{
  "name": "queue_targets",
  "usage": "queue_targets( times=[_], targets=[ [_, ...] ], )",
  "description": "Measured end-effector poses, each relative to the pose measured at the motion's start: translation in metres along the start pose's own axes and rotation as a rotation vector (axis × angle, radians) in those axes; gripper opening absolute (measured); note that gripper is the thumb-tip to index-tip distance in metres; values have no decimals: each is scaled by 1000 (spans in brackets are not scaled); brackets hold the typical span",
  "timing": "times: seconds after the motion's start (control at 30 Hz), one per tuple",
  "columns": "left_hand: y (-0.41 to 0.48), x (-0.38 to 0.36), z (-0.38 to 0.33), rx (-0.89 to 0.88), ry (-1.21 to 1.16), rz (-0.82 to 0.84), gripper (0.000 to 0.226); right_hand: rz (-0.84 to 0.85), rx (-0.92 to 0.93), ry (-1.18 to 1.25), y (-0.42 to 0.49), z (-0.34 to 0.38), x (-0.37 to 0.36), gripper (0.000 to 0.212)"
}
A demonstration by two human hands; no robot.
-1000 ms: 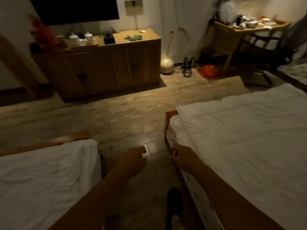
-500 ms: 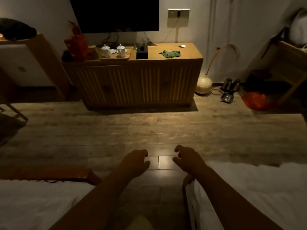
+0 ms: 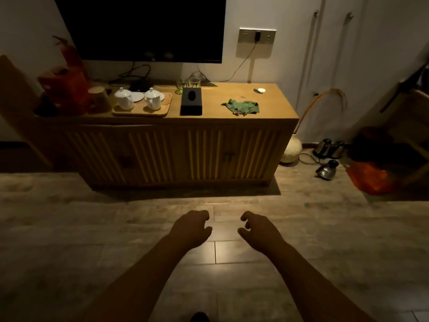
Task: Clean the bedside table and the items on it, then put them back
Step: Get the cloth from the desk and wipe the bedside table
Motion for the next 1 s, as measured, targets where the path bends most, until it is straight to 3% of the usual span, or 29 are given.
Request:
queue_targets(
  times=[0.37, 0.7, 1.0],
  targets=[
    [312, 69, -53, -93, 26, 56, 28, -77, -1, 123, 294, -41, 109, 34],
    [559, 131, -108, -37, -20, 89, 33, 25, -28, 75, 546, -75, 206, 41],
    [766, 149, -100, -174, 36, 129, 35, 39, -70, -4, 724, -76, 229, 47]
  ],
)
Point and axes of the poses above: each hand's wrist, its own y-axis towards the middle knuckle, its own x-axis out of the back of the hand, z = x × y, the point moved 2 cm from there along y, towards the middle knuckle, and after that the axes turned 2 degrees about -y, right-handed, at the moved point
